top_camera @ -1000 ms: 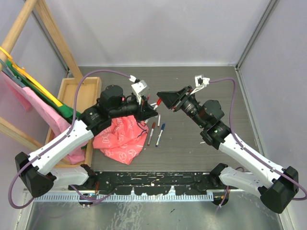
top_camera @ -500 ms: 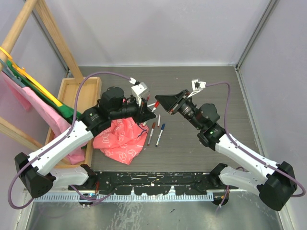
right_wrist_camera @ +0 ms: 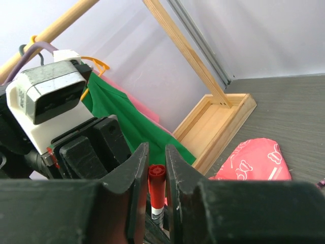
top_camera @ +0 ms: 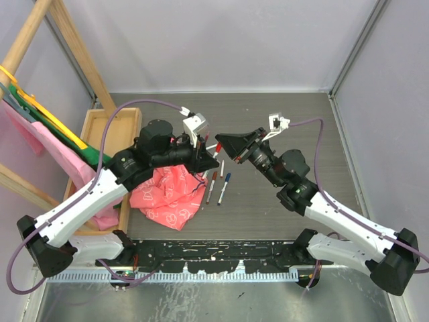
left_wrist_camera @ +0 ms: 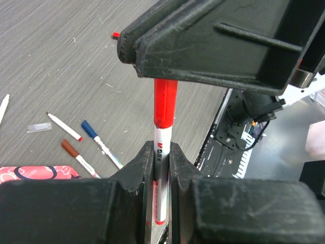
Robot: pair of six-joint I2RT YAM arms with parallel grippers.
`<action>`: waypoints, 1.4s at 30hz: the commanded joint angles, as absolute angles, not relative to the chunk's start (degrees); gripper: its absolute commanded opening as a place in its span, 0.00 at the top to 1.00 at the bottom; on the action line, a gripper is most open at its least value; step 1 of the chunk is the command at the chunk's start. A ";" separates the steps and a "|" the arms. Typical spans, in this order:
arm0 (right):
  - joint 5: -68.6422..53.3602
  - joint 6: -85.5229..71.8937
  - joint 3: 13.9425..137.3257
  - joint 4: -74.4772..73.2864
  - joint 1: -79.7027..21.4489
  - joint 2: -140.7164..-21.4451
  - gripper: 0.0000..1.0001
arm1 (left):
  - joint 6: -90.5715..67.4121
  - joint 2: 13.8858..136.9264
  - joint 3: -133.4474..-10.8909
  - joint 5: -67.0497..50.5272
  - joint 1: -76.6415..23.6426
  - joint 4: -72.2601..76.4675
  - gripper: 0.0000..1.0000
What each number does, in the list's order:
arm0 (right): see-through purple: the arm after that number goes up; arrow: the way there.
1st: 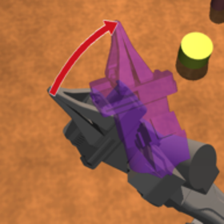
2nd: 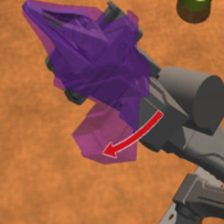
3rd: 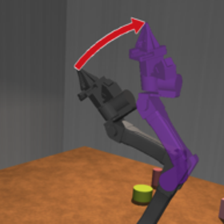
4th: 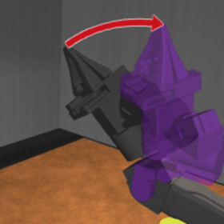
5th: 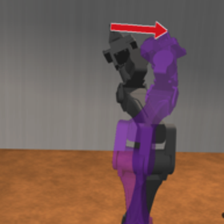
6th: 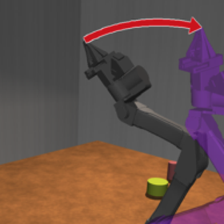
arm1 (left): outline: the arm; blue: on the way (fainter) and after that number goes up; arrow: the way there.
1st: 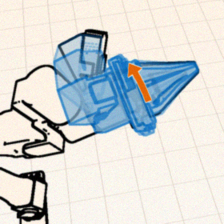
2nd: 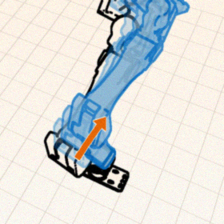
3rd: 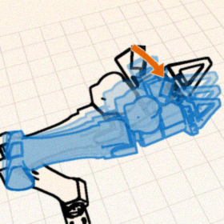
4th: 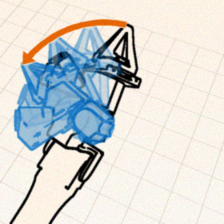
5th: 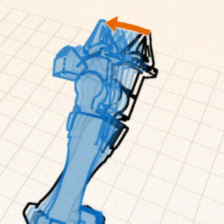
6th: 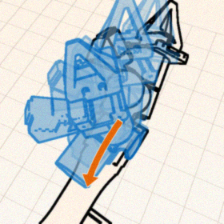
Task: Insert the pens into the pen caps
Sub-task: Press the pen cap onto the pen.
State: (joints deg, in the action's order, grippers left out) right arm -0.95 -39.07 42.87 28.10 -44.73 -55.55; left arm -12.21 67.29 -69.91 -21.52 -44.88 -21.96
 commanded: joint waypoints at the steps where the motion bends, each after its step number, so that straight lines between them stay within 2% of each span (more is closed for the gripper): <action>1: -2.85 -34.98 41.75 17.95 -52.30 -53.68 1.00 | -14.85 65.24 -77.55 -16.75 -44.00 -7.68 1.00; 11: 4.20 -34.54 36.41 14.58 -62.63 -52.54 1.00 | -14.59 64.55 -83.57 -13.79 -43.97 -7.28 1.00; 18: 9.49 -36.10 33.28 16.88 -71.85 -56.35 1.00 | -15.95 65.35 -86.15 -13.32 -43.98 -5.45 1.00; 26: 13.92 -39.36 27.80 20.28 -76.96 -58.10 1.00 | -16.06 65.49 -87.60 -11.91 -43.96 -5.86 1.00; 33: 16.01 -39.50 27.86 22.02 -78.62 -59.71 1.00 | -16.45 65.50 -87.14 -12.39 -44.02 -5.70 1.00; 42: 23.37 -34.24 38.09 12.50 -78.58 -54.36 1.00 | -16.34 65.07 -84.69 -16.75 -44.03 -8.75 1.00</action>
State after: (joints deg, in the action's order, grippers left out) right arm 36.60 -37.52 35.88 34.11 -72.29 -52.99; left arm -14.28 66.65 -78.63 -25.12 -47.03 -41.17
